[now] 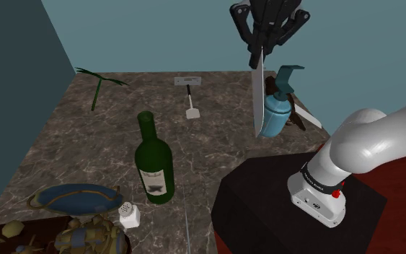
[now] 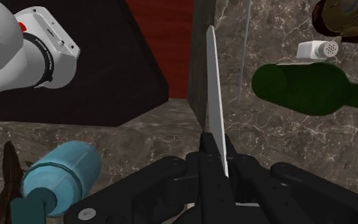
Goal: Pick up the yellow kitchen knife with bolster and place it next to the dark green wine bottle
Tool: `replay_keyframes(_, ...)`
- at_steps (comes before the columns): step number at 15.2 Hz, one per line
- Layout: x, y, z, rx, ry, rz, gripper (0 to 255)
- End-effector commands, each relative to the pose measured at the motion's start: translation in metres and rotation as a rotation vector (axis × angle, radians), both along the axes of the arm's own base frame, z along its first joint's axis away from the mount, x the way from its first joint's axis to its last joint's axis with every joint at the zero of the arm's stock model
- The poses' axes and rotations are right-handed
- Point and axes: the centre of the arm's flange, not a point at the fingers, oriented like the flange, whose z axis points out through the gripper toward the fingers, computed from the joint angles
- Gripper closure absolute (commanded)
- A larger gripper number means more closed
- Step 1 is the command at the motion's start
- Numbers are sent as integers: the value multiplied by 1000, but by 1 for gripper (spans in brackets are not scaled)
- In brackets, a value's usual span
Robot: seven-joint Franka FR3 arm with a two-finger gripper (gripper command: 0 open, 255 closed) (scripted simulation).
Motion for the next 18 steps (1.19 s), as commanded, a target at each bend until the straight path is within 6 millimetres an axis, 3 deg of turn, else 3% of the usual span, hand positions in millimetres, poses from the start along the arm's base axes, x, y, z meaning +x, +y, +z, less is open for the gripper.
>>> replay_keyframes(1,-12,22,0,0,1,-1,255)
replay_keyframes(12,-87,145,0,0,1,-1,255)
replay_keyframes(18,-87,145,-32,0,1,-1,255)
